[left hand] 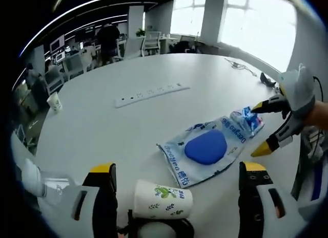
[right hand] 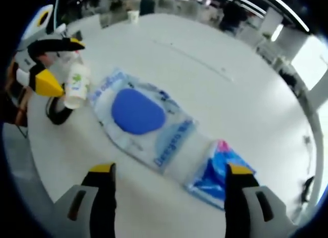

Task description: Arrange the tabletop items into an orderly group along one side of the table until the central work area is clear of visible clutter.

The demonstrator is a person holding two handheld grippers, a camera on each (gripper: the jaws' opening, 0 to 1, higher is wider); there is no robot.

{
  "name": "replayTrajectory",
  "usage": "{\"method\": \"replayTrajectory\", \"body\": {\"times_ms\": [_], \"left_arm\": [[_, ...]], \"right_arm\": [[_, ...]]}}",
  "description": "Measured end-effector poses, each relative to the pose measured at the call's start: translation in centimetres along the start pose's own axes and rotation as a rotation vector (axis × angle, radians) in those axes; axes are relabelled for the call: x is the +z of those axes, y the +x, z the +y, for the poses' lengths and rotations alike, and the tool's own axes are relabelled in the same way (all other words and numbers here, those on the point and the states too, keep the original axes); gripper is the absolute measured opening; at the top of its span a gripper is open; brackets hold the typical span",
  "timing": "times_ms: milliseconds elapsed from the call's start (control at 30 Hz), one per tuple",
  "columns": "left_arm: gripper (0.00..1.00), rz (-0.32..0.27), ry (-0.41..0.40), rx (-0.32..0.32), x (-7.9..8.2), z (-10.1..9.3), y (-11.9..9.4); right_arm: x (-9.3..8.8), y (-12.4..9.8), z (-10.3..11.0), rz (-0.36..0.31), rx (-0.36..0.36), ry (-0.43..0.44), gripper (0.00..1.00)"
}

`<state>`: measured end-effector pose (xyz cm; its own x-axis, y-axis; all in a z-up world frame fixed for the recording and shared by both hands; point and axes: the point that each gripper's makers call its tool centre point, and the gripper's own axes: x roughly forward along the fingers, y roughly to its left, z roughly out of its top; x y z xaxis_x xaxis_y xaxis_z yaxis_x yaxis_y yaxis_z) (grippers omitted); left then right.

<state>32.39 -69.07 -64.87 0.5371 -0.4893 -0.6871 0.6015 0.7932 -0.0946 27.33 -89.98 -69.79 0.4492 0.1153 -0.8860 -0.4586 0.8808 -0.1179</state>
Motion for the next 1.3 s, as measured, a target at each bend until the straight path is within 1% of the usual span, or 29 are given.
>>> {"method": "replayTrajectory", "body": {"times_ms": [167,300,633,967,1133,1300], "left_arm": [[0.99,-0.016,-0.001,-0.003,0.2,-0.4,-1.0],[0.99,-0.017,0.001,-0.008,0.0,-0.8,-1.7],[0.99,-0.034,-0.007,0.007,-0.4,-1.2,-3.5],[0.99,-0.044,-0.025,0.001,-1.7,-1.8,-5.2],[0.99,-0.053,-0.038,0.005,-2.3,-1.6,-6.2],[0.99,-0.071,-0.055,0.005,-2.6,-1.3,-7.3]], "right_arm": [[-0.2,-0.7,-0.1,-0.01,-0.002,0.004,0.85],[-0.5,-1.5,0.0,-0.019,0.0,0.019,0.85],[-1.6,-2.4,0.0,-0.031,-0.007,0.028,0.84],[-2.5,-3.0,0.6,-0.043,0.002,0.037,0.84],[-2.9,-3.0,1.0,-0.043,0.006,0.039,0.83],[-3.1,-3.1,1.5,-0.046,0.013,0.038,0.83]]}}
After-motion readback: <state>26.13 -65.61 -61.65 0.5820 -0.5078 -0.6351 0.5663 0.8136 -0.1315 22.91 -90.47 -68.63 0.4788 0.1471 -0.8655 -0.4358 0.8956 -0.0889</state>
